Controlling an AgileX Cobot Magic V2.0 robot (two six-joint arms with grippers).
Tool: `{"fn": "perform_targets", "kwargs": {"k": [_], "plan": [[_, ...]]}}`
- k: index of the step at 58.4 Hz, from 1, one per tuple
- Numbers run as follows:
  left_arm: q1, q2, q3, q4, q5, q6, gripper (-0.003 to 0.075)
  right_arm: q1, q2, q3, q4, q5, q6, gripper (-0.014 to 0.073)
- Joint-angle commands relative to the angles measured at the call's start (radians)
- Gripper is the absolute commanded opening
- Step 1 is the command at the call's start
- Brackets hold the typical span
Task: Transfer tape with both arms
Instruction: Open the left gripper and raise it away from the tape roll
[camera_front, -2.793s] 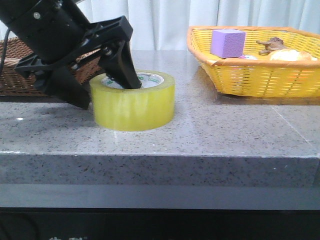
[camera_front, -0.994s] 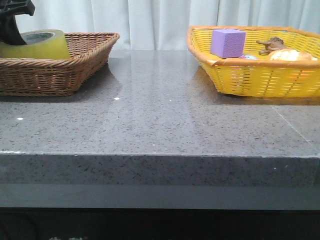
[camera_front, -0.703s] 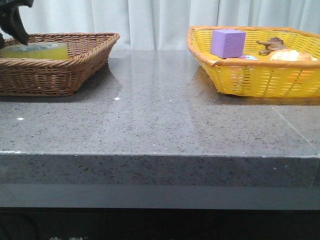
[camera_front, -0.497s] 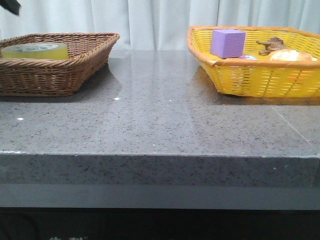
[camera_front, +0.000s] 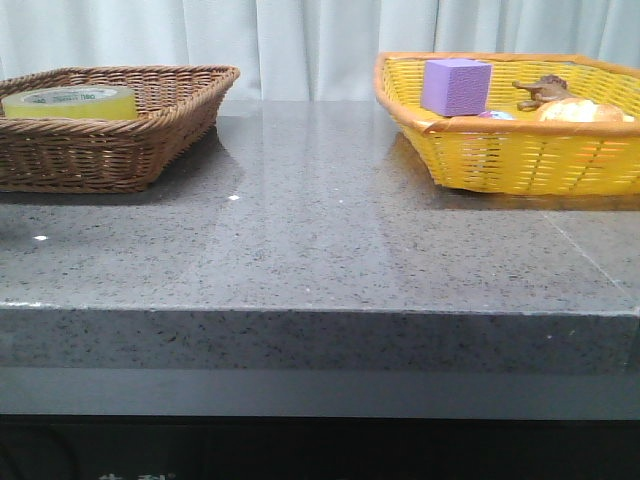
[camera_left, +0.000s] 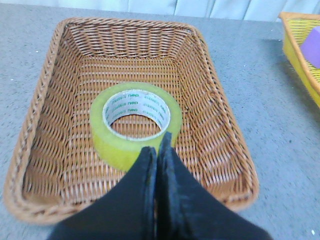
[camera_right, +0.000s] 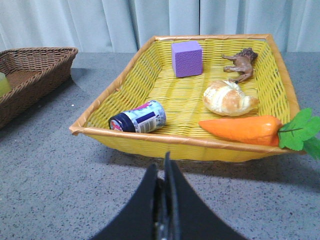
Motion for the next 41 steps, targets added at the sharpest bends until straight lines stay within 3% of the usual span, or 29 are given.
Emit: {"fn": "perform_targets", "kwargs": {"k": [1, 23, 41], "plan": [[-0.007, -0.123, 0.043, -0.008, -0.077, -0.001, -0.002, -0.008, 0.008, -0.025, -0.006, -0.086, -0.008, -0.009], [-0.007, -0.616, 0.326, 0.038, 0.012, -0.001, -0.002, -0.008, 0.008, -0.025, -0.006, -0.086, -0.008, -0.009], [-0.007, -0.691, 0.369, 0.038, 0.023, -0.001, -0.002, -0.008, 0.008, -0.025, -0.006, -0.086, -0.008, -0.009]]}}
